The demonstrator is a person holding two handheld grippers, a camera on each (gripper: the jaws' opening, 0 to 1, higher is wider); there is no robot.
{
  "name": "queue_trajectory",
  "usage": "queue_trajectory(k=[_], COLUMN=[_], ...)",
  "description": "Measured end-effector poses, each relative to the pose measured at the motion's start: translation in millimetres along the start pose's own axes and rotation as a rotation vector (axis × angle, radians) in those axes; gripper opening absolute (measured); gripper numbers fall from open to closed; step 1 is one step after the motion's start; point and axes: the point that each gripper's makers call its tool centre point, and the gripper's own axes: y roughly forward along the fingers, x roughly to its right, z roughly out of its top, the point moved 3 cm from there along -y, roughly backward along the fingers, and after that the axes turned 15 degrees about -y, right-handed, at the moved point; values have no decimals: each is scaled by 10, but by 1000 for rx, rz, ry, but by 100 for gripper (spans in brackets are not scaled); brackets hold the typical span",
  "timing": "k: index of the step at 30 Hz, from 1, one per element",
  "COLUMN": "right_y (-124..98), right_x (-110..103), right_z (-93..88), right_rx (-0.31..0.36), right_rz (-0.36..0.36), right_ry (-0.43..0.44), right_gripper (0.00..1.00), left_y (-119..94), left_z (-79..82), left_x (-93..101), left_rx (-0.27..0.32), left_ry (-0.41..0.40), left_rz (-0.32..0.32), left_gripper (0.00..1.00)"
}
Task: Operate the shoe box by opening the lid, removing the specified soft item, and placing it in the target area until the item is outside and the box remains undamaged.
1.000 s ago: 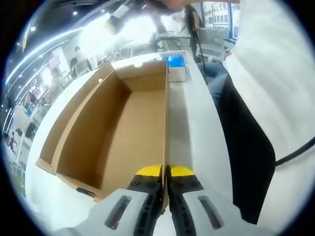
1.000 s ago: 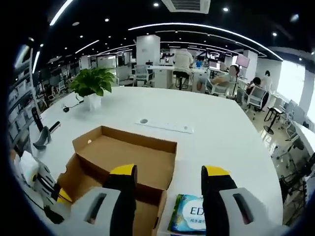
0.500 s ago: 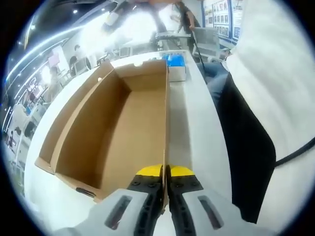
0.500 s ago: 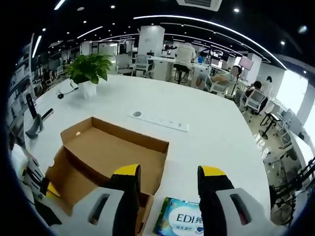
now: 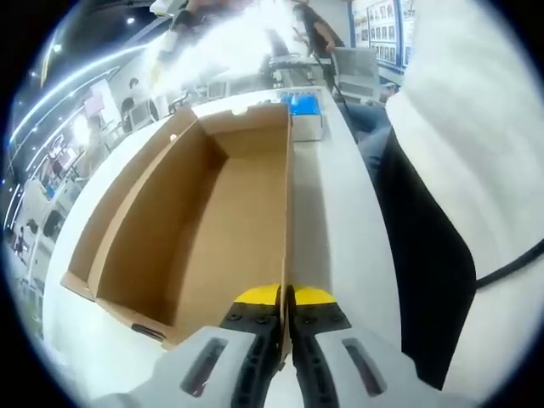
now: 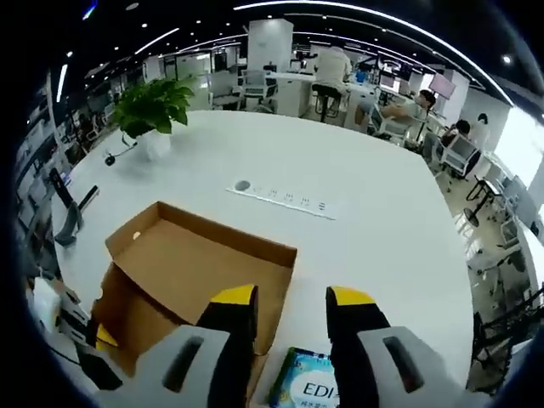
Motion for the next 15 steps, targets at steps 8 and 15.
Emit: queue_trajectory(k=[8, 15], right_y=[190, 408], right_x=[186, 262], right_z=[58, -118], right_rx=[-40, -182], right_rz=[-62, -10], right_ry=[-3, 41], right_gripper=[41, 39], left_y=[2, 2], left_z=[-1, 0], left_x=[-4, -6], left_rx=[-3, -3], left_ry=[-6, -10], left_rz=[-4, 1], left_gripper=[2, 2])
